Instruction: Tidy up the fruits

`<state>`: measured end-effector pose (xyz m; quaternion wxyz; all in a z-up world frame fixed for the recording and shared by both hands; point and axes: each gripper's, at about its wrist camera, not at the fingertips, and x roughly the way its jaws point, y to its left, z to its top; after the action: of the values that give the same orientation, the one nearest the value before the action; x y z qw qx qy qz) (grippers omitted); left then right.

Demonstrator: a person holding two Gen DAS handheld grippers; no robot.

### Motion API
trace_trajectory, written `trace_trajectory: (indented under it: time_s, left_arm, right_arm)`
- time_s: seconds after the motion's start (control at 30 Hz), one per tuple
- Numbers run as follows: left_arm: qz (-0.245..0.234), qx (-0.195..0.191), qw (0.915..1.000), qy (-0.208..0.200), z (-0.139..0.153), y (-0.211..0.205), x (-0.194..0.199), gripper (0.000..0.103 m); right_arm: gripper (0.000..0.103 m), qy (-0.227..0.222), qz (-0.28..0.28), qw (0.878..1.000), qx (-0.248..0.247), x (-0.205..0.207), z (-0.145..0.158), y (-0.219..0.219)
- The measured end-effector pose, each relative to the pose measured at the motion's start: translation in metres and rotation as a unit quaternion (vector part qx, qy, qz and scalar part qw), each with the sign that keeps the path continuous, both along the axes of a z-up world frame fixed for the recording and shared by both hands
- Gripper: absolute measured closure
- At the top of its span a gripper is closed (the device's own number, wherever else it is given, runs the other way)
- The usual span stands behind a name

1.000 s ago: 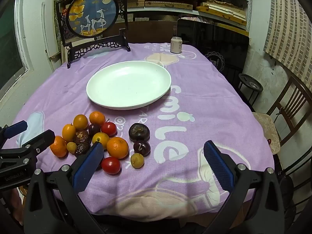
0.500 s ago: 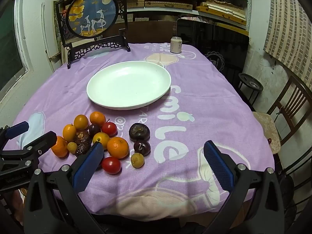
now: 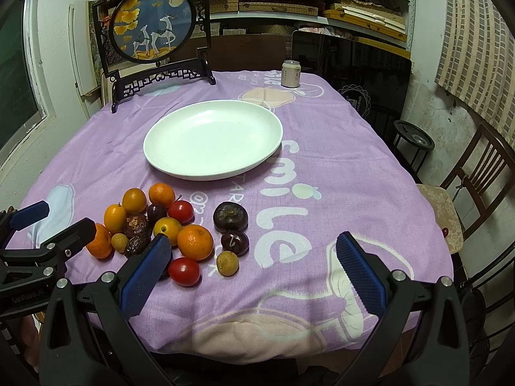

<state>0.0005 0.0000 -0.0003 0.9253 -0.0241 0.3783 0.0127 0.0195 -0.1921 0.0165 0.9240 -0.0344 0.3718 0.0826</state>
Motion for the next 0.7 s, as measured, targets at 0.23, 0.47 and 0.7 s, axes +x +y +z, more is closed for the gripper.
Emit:
trace_trajectory:
  time_s: [0.23, 0.47, 0.7]
  left_arm:
    - [0.0, 0.0, 1.0, 0.001, -0.0001, 0.0002, 0.0003, 0.002]
    - [0.0, -0.001, 1.0, 0.001, -0.0001, 0.0002, 0.0003, 0.002]
    - [0.0, -0.001, 1.0, 0.002, -0.0001, 0.0003, 0.0004, 0.002]
  right_arm:
    - [0.001, 0.0, 0.0, 1.0, 0.0, -0.0006, -0.0007, 0.0003]
    - [0.001, 0.0, 0.0, 1.0, 0.0, -0.001, -0.0012, 0.0004]
    - [0.001, 0.001, 0.0, 1.0, 0.001, -0.0012, -0.0015, 0.0005]
